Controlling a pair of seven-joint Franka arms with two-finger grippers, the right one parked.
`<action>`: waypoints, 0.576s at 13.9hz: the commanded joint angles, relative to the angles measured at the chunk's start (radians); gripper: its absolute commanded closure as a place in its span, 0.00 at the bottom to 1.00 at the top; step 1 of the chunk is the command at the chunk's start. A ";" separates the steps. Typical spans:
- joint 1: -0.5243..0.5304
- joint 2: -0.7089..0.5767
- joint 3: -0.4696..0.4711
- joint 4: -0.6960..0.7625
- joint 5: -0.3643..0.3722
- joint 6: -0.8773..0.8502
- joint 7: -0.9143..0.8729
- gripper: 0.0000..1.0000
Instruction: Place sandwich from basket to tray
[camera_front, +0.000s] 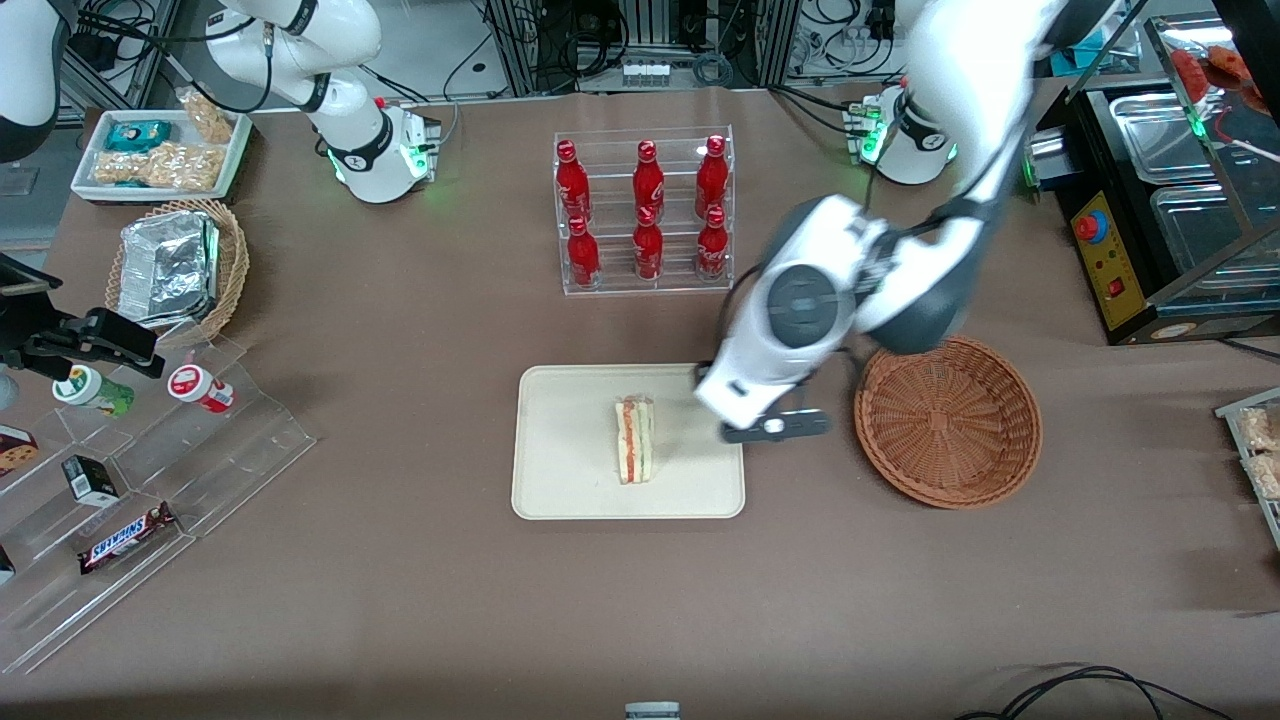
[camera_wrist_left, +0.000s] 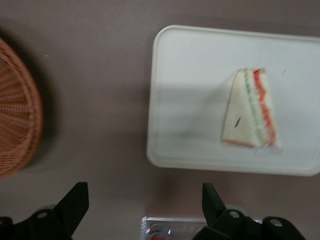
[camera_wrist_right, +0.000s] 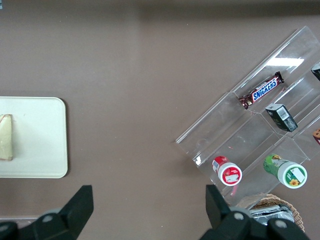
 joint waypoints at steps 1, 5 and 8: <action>0.149 -0.224 -0.005 -0.238 -0.089 -0.050 0.240 0.00; 0.340 -0.322 0.001 -0.245 -0.077 -0.259 0.435 0.00; 0.406 -0.396 0.002 -0.275 0.024 -0.312 0.445 0.00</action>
